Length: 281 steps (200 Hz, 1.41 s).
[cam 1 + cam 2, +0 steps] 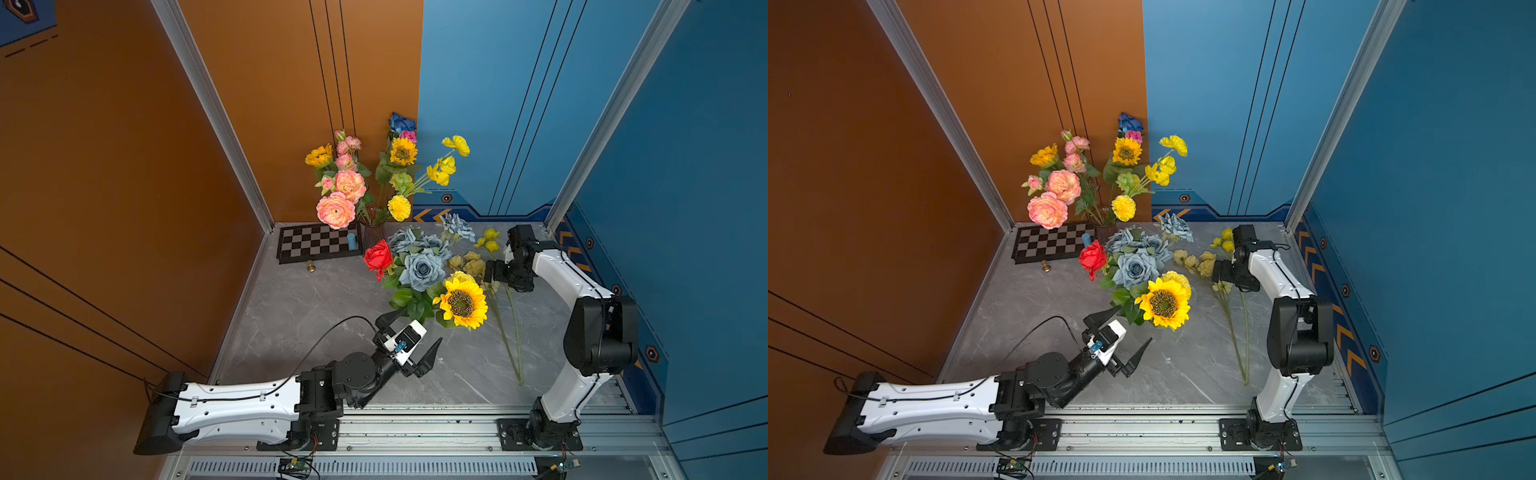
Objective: Pick out yellow flowers from the vase
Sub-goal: Place the flower at the center of the board, then pick up the flower from the vase.
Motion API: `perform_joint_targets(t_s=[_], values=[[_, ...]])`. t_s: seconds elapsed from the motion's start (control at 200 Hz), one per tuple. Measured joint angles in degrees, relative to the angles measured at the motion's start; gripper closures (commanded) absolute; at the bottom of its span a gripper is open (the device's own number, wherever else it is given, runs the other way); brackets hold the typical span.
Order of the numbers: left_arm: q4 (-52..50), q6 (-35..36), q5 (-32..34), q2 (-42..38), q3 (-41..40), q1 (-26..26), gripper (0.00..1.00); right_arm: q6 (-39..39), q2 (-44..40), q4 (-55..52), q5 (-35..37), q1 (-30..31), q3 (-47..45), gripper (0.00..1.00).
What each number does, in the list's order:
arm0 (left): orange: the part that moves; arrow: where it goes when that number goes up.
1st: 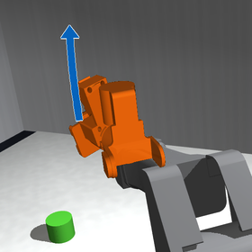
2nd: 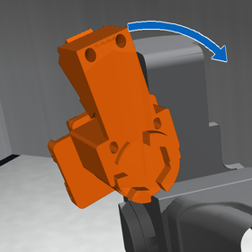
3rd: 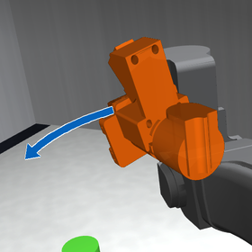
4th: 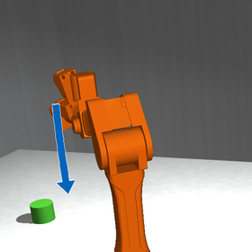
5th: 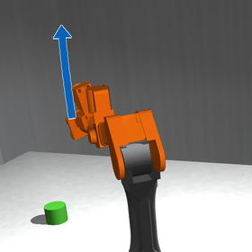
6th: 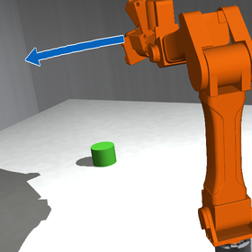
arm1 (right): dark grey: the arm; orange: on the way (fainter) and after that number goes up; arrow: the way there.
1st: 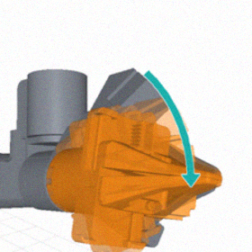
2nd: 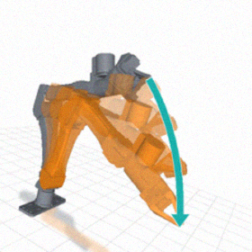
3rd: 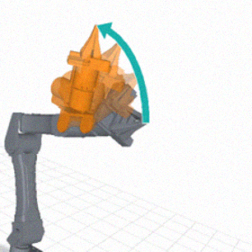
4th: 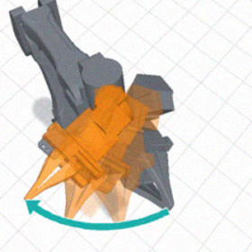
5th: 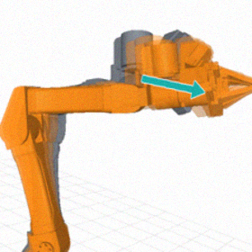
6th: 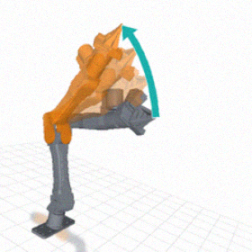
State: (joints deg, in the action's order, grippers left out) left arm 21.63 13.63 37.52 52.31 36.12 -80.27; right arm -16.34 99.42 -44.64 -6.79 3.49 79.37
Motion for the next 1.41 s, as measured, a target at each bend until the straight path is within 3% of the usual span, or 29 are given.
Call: perform_joint_targets(t_s=[0.085,0.19,0.46,0.48,0.555,0.746,0.851,1.081,1.261,1.406], values=[[0.07,1.05,-0.02,0.28,0.00,-0.11,0.01,-1.20,-4.42,1.20,-2.43,0.72,-2.78,0.00],[0.79,1.86,-0.22,1.66,0.07,-0.09,0.10,-3.06,-9.86,3.19,-5.16,1.57,-6.60,0.00],[1.75,1.75,-2.47,7.85,2.25,0.50,0.13,-8.04,-23.98,8.26,-10.23,3.34,-17.16,0.00],[1.86,1.57,-2.73,8.17,2.36,0.66,0.17,-8.22,-24.63,8.48,-10.49,3.37,-17.51,0.00],[2.03,1.14,-3.48,9.42,2.95,1.49,0.18,-9.14,-27.02,9.33,-11.41,3.39,-18.51,0.00],[2.67,0.76,-4.85,11.85,5.70,3.32,0.21,-10.23,-30.51,10.78,-12.66,3.69,-20.92,0.00],[3.26,0.37,-5.73,12.98,6.99,4.17,0.29,-10.80,-31.65,11.28,-12.98,3.69,-22.56,0.00],[3.50,-0.11,-6.73,14.73,7.91,5.20,0.33,-12.07,-33.46,12.92,-13.86,3.69,-24.96,0.00],[3.52,-0.22,-6.97,15.52,7.93,6.05,0.43,-13.11,-35.67,14.47,-14.82,3.69,-26.43,0.00],[4.07,-0.59,-7.17,15.74,7.96,7.04,0.43,-14.03,-37.70,16.20,-15.98,3.69,-27.87,0.00]])
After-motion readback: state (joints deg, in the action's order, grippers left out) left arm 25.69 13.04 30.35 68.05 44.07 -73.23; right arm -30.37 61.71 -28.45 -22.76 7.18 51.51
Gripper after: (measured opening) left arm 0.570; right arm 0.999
